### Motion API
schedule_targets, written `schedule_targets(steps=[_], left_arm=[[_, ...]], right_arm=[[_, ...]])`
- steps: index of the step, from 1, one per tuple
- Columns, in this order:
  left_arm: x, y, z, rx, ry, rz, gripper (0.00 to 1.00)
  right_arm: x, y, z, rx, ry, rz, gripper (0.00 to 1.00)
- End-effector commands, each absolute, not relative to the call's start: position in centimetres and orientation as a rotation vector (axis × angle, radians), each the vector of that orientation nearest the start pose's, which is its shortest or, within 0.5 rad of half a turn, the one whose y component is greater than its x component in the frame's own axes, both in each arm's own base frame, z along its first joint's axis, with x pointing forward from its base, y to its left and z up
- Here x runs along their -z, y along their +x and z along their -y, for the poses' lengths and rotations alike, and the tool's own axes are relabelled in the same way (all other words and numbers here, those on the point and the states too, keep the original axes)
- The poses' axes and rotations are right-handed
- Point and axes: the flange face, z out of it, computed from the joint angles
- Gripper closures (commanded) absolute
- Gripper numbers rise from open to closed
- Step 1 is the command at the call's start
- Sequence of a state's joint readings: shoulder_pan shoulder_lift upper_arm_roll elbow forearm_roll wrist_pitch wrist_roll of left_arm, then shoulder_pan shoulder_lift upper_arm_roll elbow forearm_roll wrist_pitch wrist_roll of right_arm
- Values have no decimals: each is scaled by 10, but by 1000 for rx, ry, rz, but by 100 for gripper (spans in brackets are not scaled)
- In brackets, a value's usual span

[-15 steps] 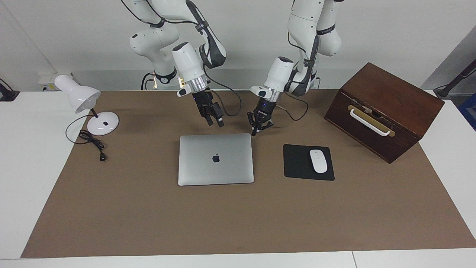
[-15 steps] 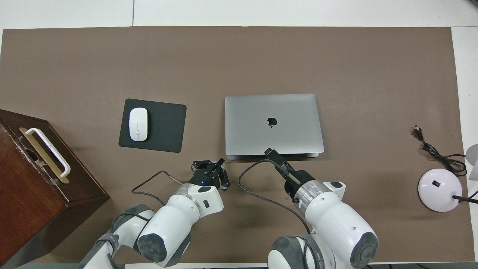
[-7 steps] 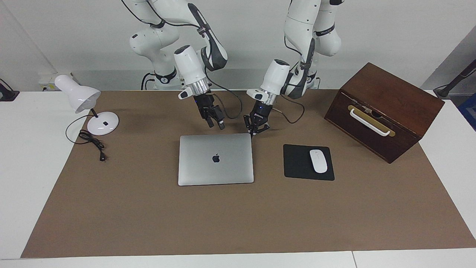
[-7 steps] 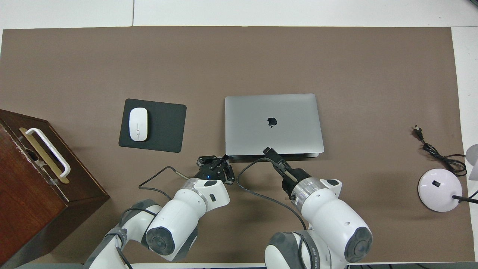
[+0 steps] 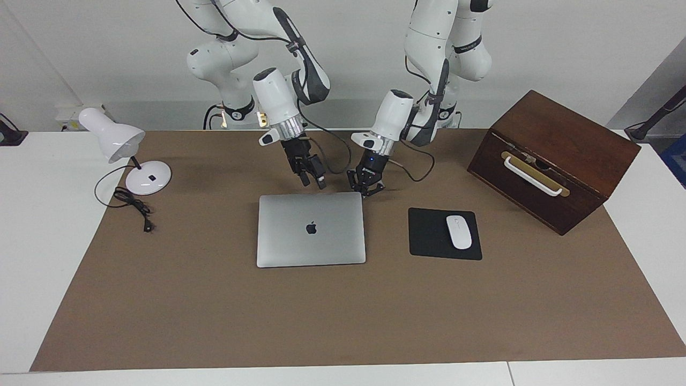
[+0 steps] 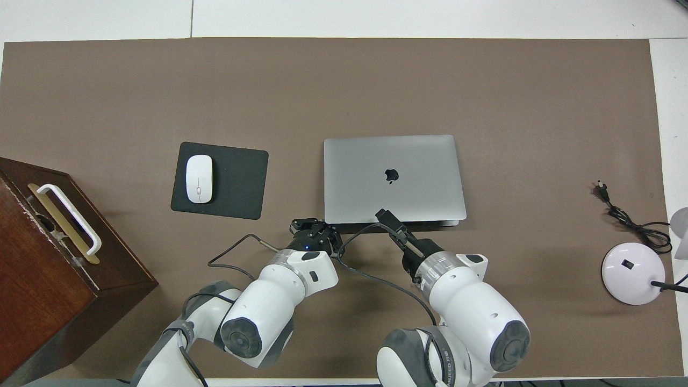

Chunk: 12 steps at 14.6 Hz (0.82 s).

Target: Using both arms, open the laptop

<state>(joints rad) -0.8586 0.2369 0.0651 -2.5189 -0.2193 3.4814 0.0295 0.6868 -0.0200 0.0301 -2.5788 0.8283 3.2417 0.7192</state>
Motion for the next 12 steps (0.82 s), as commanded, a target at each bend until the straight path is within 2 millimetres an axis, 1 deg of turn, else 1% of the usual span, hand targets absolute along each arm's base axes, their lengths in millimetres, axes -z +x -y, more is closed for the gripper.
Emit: schedule_targets(steps=[1, 4, 7, 10, 12], left_arm=[[-269, 381, 352, 1159, -3064, -911, 100], [-271, 385, 352, 1169, -3065, -901, 100], [-263, 383, 352, 1146, -3062, -911, 100], [-256, 382, 352, 1127, -3061, -914, 100], [-256, 382, 352, 1125, -3061, -915, 100]], right_arm=[[-330, 406, -256, 470, -2286, -1088, 0], [-329, 412, -258, 472, -2285, -1088, 0], [-322, 416, -262, 469, -2297, -1089, 0], [-321, 424, -266, 473, -2290, -1091, 0], [-321, 427, -267, 475, -2288, -1093, 0]])
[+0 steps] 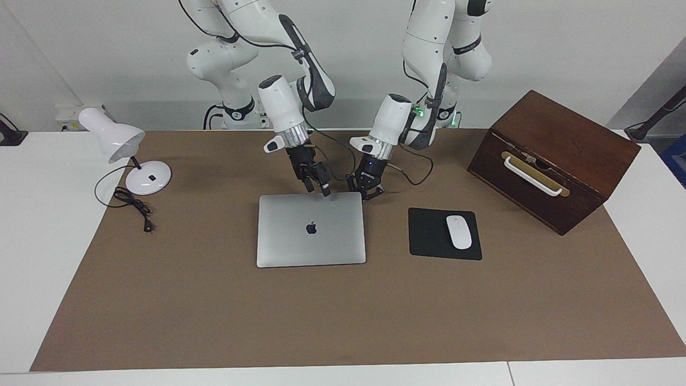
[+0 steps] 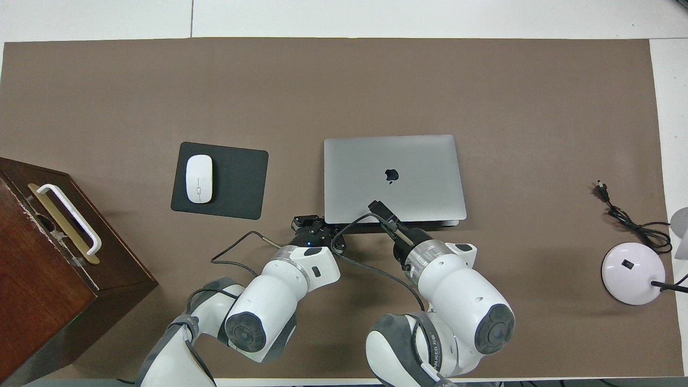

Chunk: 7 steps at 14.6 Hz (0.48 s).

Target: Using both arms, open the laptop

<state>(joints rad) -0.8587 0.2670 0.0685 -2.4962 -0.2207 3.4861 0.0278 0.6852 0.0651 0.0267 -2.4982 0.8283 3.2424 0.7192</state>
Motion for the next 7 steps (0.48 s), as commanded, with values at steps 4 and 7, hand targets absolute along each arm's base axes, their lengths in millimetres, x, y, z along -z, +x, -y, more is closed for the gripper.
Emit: schedule_targets(steps=[4, 7], left_arm=[[-255, 382, 352, 1122, -3059, -919, 100], [-255, 382, 351, 1123, -3059, -915, 100]], right_arm=[[-323, 429, -267, 479, -2284, -1091, 0], [-326, 436, -267, 483, -2273, -1094, 0]])
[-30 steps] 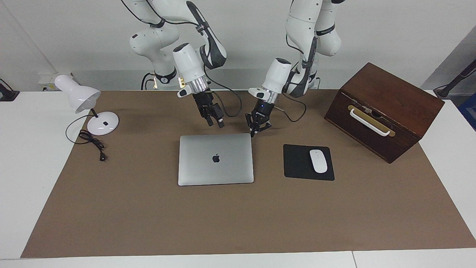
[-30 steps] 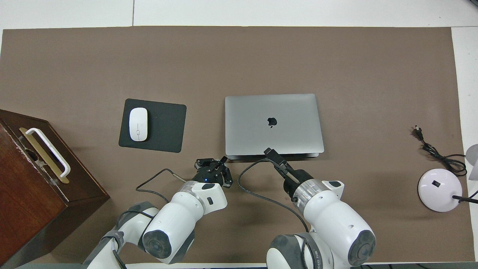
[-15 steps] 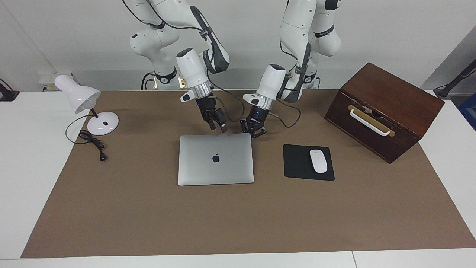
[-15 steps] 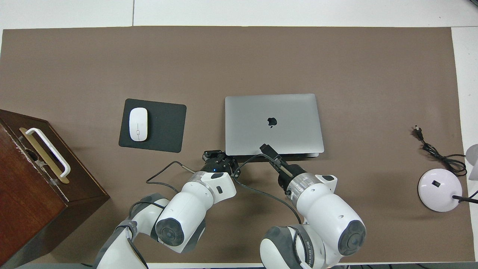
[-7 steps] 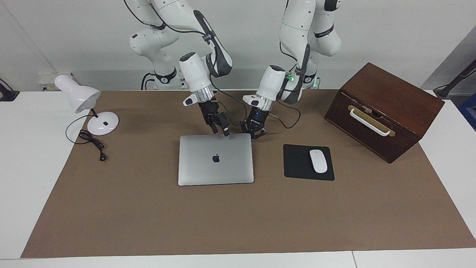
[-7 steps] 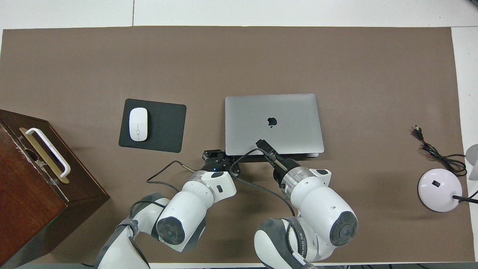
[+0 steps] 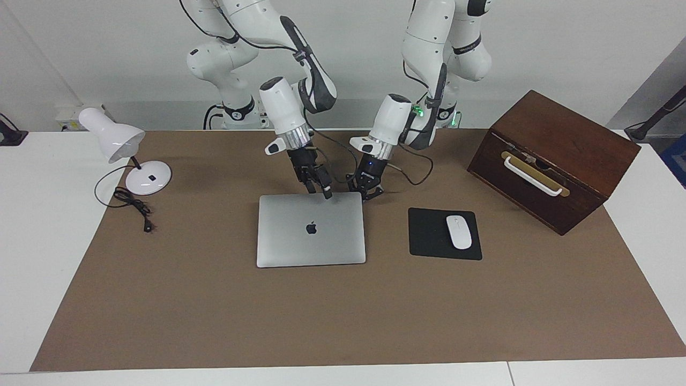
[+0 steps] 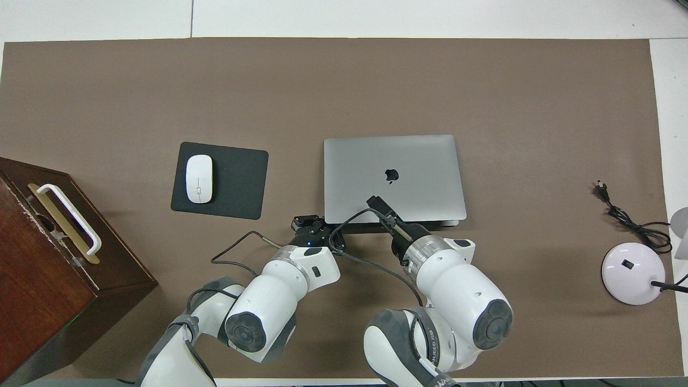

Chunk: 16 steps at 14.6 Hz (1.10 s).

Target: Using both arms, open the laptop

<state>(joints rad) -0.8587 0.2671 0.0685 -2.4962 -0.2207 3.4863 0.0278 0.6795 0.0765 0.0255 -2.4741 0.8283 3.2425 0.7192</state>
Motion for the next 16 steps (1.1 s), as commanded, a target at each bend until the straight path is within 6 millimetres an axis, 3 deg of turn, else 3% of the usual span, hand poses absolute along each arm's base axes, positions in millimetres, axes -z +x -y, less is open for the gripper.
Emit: schedule_targets(steps=[1, 6, 16], left_arm=[[-255, 382, 352, 1122, -3060, -917, 100], [-254, 382, 351, 1120, -3060, -917, 100], [-254, 382, 350, 1118, -3058, -917, 100]], right_arm=[[-326, 438, -265, 486, -2277, -1091, 0], [-324, 449, -267, 492, -2276, -1090, 0], [-327, 452, -270, 492, -2266, -1090, 0]])
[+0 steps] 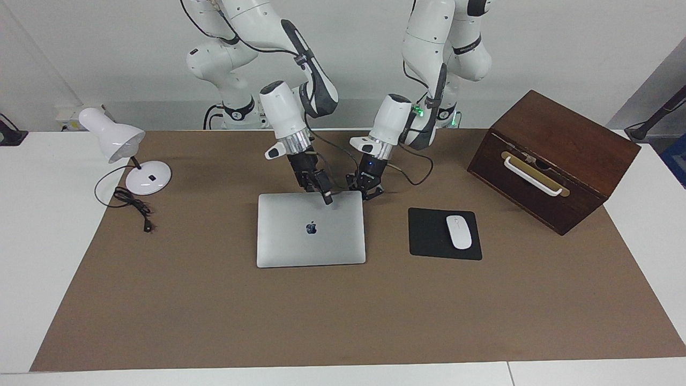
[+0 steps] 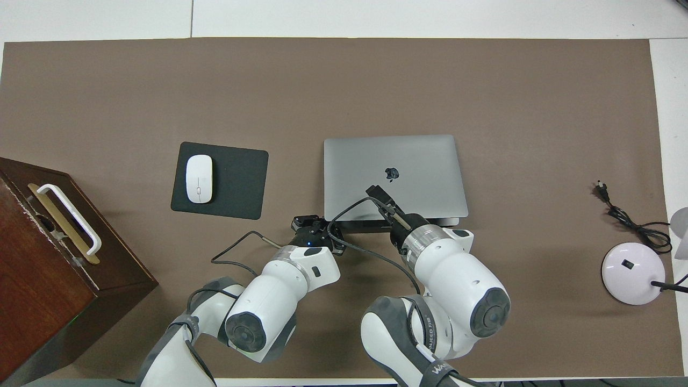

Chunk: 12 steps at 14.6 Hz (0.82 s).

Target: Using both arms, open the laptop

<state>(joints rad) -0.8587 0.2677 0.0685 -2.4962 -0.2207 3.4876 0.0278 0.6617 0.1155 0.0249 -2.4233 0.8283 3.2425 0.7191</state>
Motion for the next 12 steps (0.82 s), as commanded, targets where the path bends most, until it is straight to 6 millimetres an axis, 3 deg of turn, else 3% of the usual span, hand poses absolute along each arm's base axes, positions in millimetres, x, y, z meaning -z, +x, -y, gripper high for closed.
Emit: schedule_targets(steps=[1, 9, 12], left_arm=[[-254, 382, 350, 1118, -3058, -917, 100], [-250, 382, 350, 1106, -3058, -918, 100], [-250, 381, 351, 1106, -3058, -921, 100]], right_arm=[[-326, 452, -269, 492, -2267, -1093, 0], [-327, 454, -269, 493, -2265, -1093, 0], [-334, 468, -271, 485, -2245, -1097, 0]])
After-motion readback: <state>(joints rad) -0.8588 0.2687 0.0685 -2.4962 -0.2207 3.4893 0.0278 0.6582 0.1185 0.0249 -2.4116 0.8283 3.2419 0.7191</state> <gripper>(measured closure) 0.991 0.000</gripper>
